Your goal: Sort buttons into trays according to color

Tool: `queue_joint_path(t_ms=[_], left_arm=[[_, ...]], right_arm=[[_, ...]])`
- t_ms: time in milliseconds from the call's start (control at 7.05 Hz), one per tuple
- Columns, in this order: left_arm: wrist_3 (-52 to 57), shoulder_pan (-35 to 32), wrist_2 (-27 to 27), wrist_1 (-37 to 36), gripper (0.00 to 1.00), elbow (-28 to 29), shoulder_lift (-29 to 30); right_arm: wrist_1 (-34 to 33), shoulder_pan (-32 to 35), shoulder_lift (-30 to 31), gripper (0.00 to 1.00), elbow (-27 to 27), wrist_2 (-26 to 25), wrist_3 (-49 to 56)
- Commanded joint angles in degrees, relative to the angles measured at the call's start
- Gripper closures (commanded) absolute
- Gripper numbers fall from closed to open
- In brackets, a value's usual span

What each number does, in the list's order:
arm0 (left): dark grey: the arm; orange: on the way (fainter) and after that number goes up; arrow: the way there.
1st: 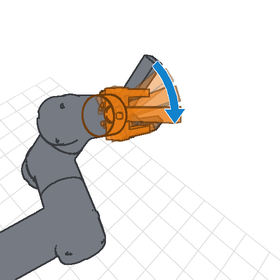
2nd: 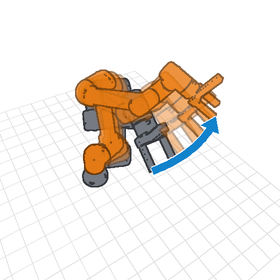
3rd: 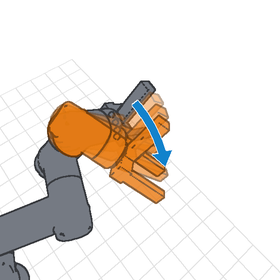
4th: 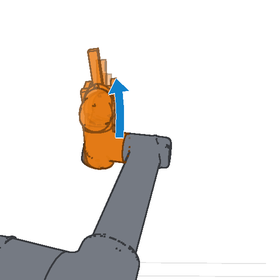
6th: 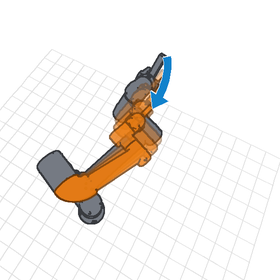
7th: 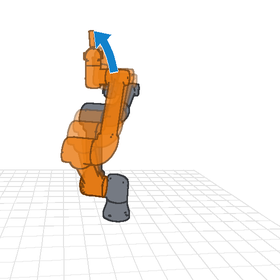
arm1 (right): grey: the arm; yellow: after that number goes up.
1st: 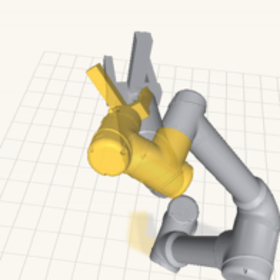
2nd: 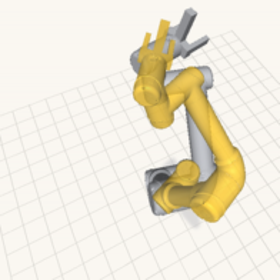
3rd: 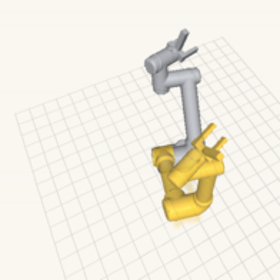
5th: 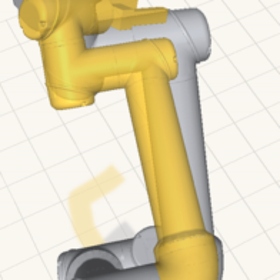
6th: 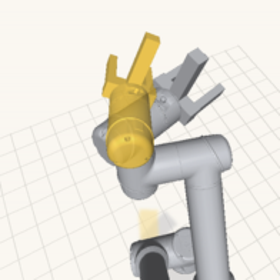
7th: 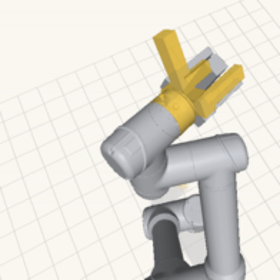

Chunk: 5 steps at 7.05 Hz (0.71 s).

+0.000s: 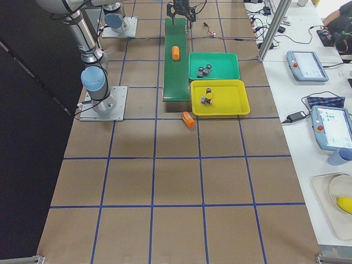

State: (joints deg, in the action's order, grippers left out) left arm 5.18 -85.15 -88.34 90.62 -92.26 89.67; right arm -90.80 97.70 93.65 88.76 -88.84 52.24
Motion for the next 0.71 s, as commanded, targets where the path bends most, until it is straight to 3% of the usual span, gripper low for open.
queue_joint_path(t_ms=[0, 568], left_arm=[[0.0, 0.0, 0.0, 0.0, 0.0, -0.1, 0.0], [0.0, 0.0, 0.0, 0.0, 0.0, -0.1, -0.1]], right_arm=[[-6.6, -0.1, -0.3, 0.0, 0.2, 0.0, -9.3], [-6.1, -1.6, -0.4, 0.0, 0.4, -0.2, -14.0]])
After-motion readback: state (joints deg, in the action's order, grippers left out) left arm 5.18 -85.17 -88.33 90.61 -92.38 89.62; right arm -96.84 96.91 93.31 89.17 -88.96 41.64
